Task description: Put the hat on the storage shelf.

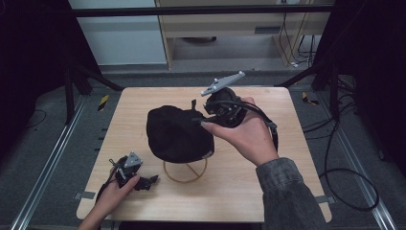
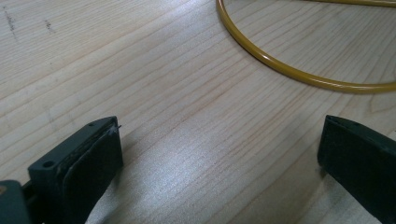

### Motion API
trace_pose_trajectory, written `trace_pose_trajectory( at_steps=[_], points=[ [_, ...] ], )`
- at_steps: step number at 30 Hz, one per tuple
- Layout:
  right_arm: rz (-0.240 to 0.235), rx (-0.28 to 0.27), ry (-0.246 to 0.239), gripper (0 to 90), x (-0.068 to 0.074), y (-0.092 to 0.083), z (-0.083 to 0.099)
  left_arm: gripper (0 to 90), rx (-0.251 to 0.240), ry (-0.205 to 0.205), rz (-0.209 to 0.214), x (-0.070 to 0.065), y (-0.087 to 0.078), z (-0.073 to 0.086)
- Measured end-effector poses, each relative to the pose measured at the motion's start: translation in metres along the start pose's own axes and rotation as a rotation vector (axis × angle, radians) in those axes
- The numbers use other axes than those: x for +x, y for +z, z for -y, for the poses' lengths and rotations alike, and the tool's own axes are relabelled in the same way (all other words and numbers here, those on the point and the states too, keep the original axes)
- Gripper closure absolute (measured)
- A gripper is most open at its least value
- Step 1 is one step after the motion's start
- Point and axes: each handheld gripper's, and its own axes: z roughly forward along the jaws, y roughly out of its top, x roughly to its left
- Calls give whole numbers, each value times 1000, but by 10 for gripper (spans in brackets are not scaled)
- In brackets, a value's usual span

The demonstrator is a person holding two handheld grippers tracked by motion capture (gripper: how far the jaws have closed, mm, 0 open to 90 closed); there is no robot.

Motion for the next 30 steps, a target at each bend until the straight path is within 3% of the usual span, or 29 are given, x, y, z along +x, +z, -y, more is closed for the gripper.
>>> trace_pose_trajectory(
  at_steps=[10,23,30],
  points=[
    [46,-12,44,351,-12,-8,19,0,0,1,0,0,0,0],
    [142,-35,106,96,-26,-19,37,0,-1,0,0,0,0,0],
    [173,-77,113,65,-34,-27,50,0,0,1,-1,0,0,0]
  ],
)
